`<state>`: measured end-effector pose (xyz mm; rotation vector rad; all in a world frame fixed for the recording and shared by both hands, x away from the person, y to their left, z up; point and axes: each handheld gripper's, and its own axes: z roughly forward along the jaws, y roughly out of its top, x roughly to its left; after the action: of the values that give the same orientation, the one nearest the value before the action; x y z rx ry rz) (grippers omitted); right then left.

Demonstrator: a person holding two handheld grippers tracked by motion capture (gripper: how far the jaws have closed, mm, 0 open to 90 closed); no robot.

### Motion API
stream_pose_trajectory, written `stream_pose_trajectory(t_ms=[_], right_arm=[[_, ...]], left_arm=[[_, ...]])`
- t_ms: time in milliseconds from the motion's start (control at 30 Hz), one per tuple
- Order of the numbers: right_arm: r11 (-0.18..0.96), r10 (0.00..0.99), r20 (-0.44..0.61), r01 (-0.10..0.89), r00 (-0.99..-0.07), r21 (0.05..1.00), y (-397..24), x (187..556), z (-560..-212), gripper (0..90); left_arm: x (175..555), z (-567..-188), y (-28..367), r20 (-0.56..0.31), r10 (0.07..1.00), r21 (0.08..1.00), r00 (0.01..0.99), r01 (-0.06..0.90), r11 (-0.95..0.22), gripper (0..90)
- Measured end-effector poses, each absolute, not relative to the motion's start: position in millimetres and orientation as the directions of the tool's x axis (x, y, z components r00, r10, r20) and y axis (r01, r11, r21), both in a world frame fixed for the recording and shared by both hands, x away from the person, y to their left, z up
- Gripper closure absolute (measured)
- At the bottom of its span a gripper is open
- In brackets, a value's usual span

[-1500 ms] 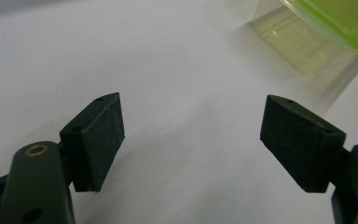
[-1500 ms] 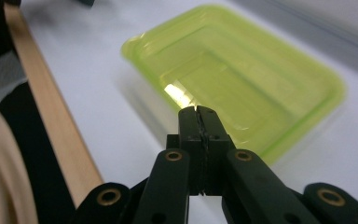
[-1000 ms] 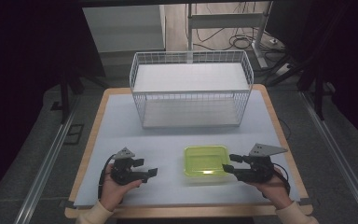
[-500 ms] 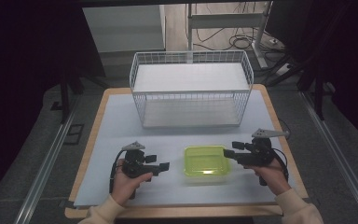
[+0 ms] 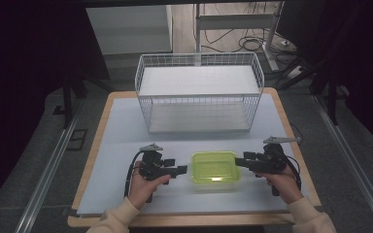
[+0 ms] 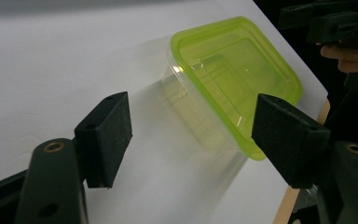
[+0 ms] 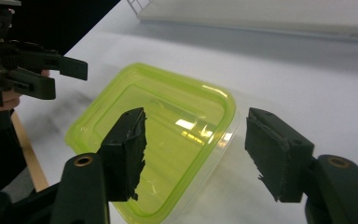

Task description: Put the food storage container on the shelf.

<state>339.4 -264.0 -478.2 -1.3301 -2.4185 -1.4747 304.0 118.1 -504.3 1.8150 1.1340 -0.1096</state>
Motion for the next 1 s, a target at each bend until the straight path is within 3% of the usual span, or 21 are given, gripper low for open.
stream_pose_trajectory(t_ms=[533, 667, 767, 867, 1000], right_arm=[[0.205, 0.656, 0.477, 0.746, -0.586, 0.634, -258, 347, -500, 51.9], [0.199, 0.654, 0.501, 0.768, -0.567, 0.609, -260, 347, -503, 56.7], [0.186, 0.644, 0.529, 0.784, -0.552, 0.592, -261, 348, -505, 66.3], [0.165, 0.619, 0.587, 0.817, -0.522, 0.552, -262, 349, -508, 69.8], [0.159, 0.623, 0.587, 0.818, -0.517, 0.552, -262, 348, -506, 72.6]], left_arm=[[320, -516, 90, -0.558, 0.627, 0.619, 0.544, 0.776, -0.122, 38.2], [321, -519, 91, -0.597, 0.600, 0.598, 0.532, 0.794, -0.109, 45.1], [321, -522, 89, -0.614, 0.588, 0.579, 0.526, 0.807, -0.117, 60.4], [320, -522, 88, -0.614, 0.577, 0.579, 0.538, 0.804, -0.134, 65.7], [319, -520, 89, -0.621, 0.568, 0.580, 0.541, 0.804, -0.131, 68.5]])
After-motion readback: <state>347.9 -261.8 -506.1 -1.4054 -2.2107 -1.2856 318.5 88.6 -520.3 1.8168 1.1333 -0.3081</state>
